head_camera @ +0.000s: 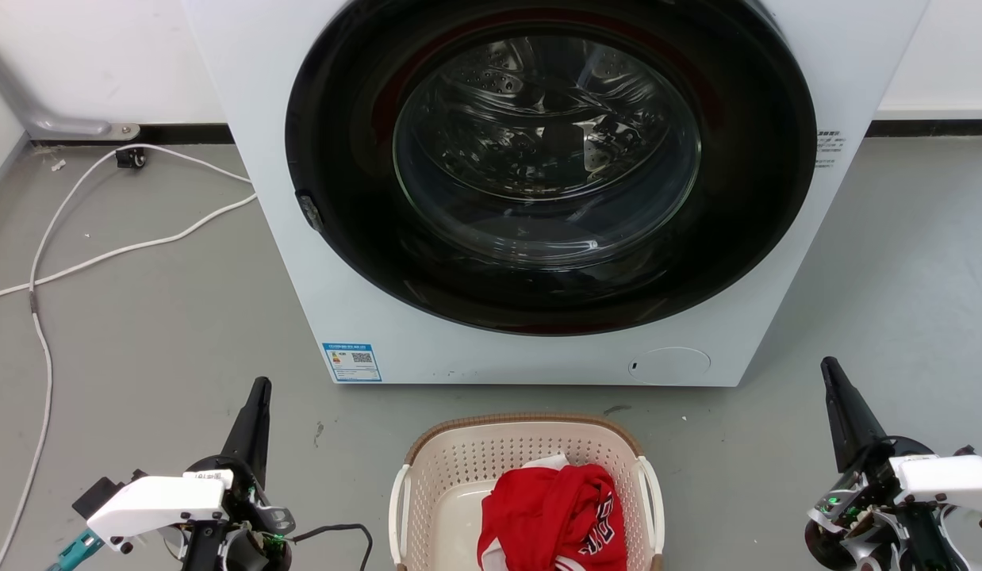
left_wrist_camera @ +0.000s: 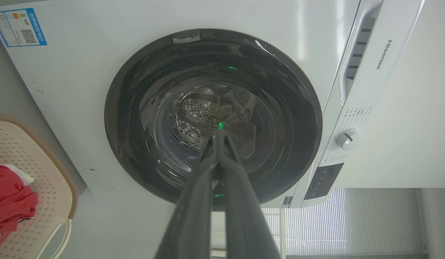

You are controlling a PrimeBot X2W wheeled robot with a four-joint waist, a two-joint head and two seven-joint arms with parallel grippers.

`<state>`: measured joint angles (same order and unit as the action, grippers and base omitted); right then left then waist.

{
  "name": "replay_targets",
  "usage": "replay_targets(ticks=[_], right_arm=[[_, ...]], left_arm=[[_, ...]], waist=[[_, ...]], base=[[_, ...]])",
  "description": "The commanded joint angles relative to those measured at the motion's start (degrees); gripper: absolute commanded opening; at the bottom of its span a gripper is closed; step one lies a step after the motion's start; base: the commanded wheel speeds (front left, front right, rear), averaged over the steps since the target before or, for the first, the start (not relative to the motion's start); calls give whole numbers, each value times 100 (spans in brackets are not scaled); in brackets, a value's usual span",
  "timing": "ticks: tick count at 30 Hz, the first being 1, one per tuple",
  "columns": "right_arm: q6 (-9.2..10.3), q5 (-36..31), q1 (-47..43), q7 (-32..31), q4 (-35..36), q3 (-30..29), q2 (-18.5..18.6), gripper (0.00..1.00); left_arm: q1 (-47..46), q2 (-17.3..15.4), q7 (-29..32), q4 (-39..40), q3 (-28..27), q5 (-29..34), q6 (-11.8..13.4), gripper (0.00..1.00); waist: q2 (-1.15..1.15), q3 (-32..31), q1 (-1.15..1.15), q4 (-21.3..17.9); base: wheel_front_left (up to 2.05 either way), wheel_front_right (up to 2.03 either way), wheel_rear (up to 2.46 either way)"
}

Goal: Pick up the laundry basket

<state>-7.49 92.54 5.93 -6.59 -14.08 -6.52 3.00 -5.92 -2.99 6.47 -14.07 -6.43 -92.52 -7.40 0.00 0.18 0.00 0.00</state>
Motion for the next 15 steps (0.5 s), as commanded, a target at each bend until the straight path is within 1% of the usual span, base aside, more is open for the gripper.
replay_targets(ticks=[1, 15], right_arm=[[0, -30, 61, -12, -3, -7, -17, 0], [0, -31, 62, -13, -3, -8, -17, 0]], left_arm=[[-62, 3, 17, -7, -18, 11, -27, 0], [-62, 5, 20, -7, -21, 14, -27, 0]], waist=[[0, 0, 0, 0], [0, 0, 0, 0]], base=[[0, 0, 0], [0, 0, 0]])
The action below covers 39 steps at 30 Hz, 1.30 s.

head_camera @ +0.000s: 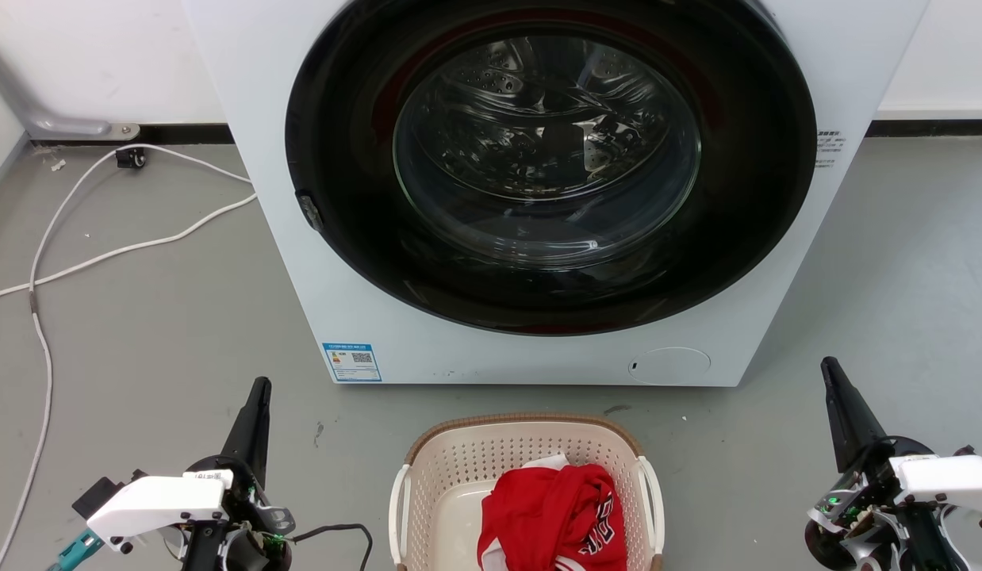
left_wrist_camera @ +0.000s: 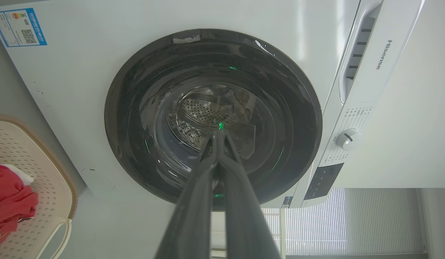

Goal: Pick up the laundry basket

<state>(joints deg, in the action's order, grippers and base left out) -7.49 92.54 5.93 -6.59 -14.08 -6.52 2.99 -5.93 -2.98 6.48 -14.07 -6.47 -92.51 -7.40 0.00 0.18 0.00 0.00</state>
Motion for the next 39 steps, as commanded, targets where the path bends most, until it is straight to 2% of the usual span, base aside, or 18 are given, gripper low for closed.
replay_targets(ticks=[1, 25, 26, 30, 39], right_arm=[[0, -31, 62, -13, -3, -7, -16, 0], [0, -32, 62, -14, -3, -9, -17, 0], [0, 1, -9, 1, -14, 0, -1, 100], [1, -4, -184, 14, -175, 14, -18, 100], [0, -183, -266, 280, 9, 59, -16, 100]], left_arm=[[-62, 4, 19, -7, -18, 13, -27, 0], [-62, 6, 23, -7, -21, 19, -27, 0], [8, 4, -3, -17, 0, -1, 2, 100], [167, 38, -23, -189, 35, 5, 8, 100], [231, 34, -287, 17, 201, 179, 5, 100]], waist=[[0, 0, 0, 0], [0, 0, 0, 0], [0, 0, 0, 0], [0, 0, 0, 0], [0, 6, 0, 0]], base=[[0, 0, 0], [0, 0, 0], [0, 0, 0], [0, 0, 0], [0, 0, 0]])
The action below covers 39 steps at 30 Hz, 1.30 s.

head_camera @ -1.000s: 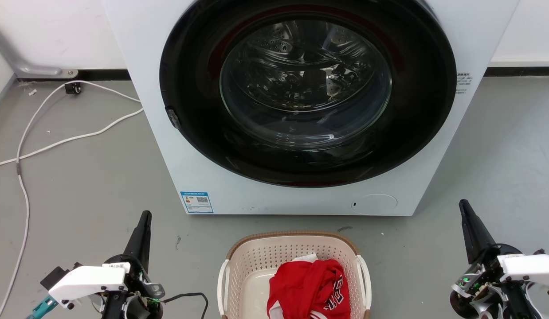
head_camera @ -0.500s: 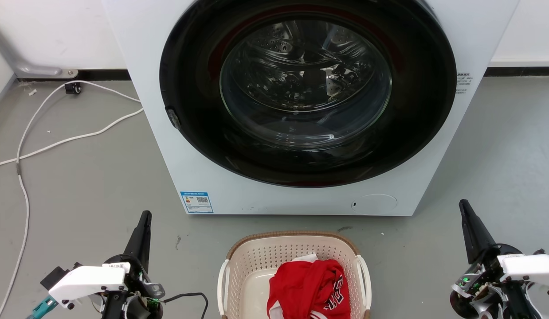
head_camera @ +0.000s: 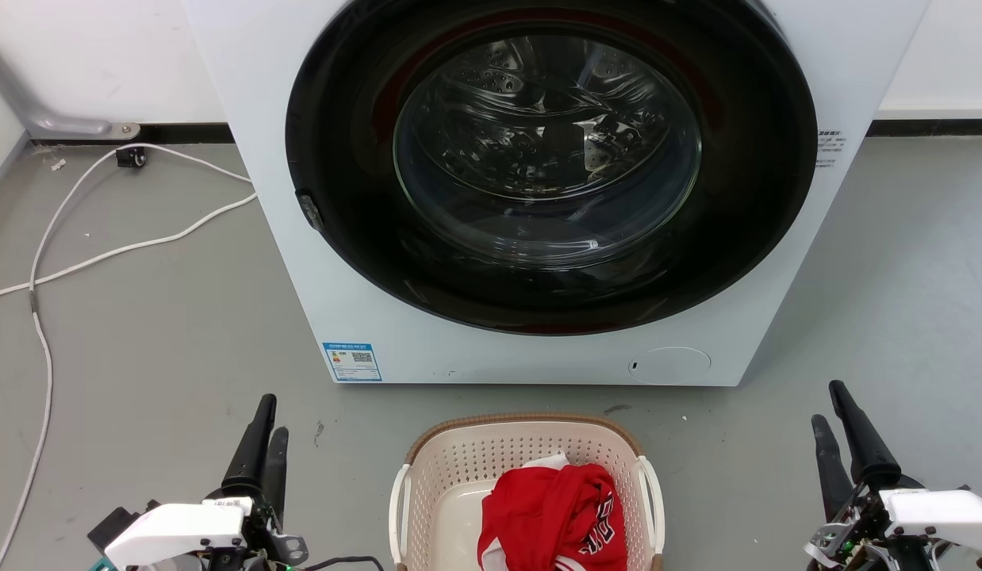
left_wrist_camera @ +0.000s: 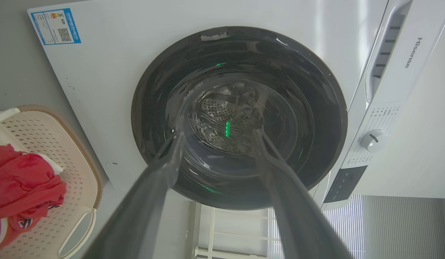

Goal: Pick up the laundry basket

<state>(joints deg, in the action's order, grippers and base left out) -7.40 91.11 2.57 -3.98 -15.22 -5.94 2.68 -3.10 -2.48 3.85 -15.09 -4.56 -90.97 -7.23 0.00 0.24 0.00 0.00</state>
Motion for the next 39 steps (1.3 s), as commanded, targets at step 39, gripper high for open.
replay_targets(ticks=[39], right_arm=[[-11, -5092, 82, 977, 1639, -5, 24, 100]], left_arm=[[164, -36, -975, 1674, 392, 3666, 632, 100]], waist=[[0, 85, 0, 13]], base=[[0, 0, 0]])
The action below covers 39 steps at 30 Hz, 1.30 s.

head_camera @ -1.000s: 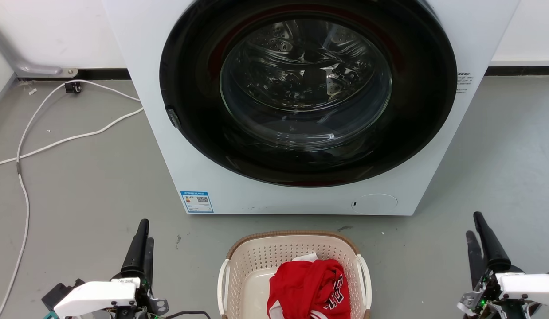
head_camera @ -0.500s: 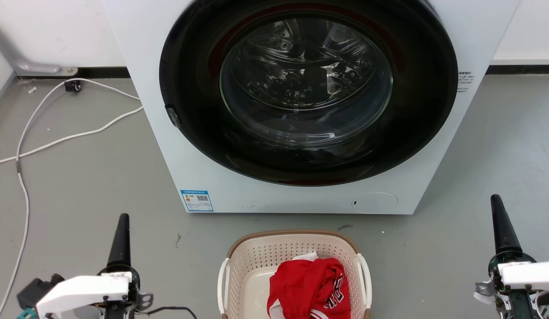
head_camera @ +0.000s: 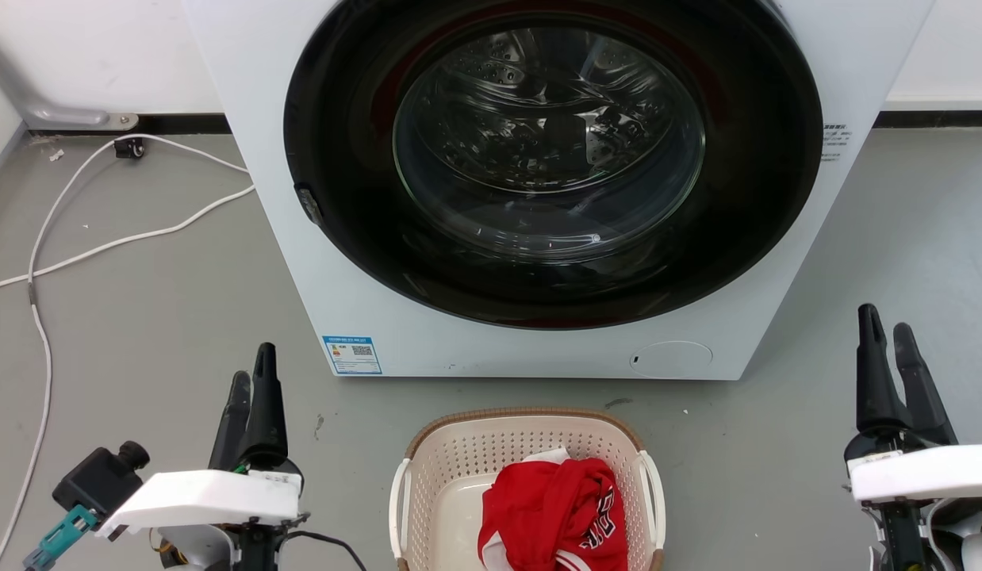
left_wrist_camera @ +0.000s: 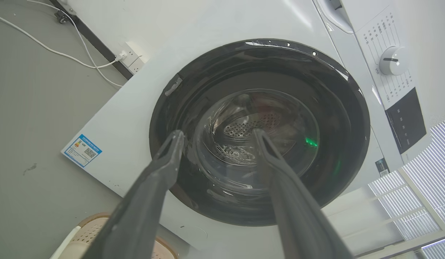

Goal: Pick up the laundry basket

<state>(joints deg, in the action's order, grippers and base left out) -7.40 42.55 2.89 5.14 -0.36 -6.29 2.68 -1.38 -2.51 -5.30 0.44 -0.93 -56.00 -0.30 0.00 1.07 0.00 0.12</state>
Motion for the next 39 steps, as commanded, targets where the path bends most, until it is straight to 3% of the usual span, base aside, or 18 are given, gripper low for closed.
replay_targets(ticks=[1, 5, 6, 12, 18, 24, 39], right_arm=[[-11, -346, 40, 82, 191, 50, 24, 100], [-12, -639, 10, 133, 283, 103, 24, 100], [-12, -818, -9, 168, 329, 129, 24, 100], [-12, -1390, -106, 266, 318, 194, 25, 100], [-12, -1865, -185, 361, 139, 277, 27, 100], [-12, -1977, -239, 429, -28, 549, 22, 100], [-8, -3040, -348, 633, -244, 336, 27, 100]], left_arm=[[1, -32, -75, 133, 49, 253, -85, 100], [13, -32, -125, 193, 139, 696, -130, 100], [10, -32, -160, 243, 242, 1081, -136, 100], [32, -34, -260, 352, 593, 2051, 109, 100], [86, -36, -349, 386, 903, 2817, 173, 100], [126, -62, -421, 335, 1095, 3231, 254, 100], [172, -149, -622, 131, 1507, 4002, 442, 100]], waist=[[0, 2, 0, 0], [0, 9, 0, -5], [0, 14, 0, -7], [0, 9, 0, -18], [0, -11, 0, -37], [0, -32, 0, -57], [0, 1, 0, -51]], base=[[0, 0, 0], [0, 0, 0], [0, 0, 0], [0, 0, 0], [0, 0, 0], [0, 0, 0], [0, 0, 0]])
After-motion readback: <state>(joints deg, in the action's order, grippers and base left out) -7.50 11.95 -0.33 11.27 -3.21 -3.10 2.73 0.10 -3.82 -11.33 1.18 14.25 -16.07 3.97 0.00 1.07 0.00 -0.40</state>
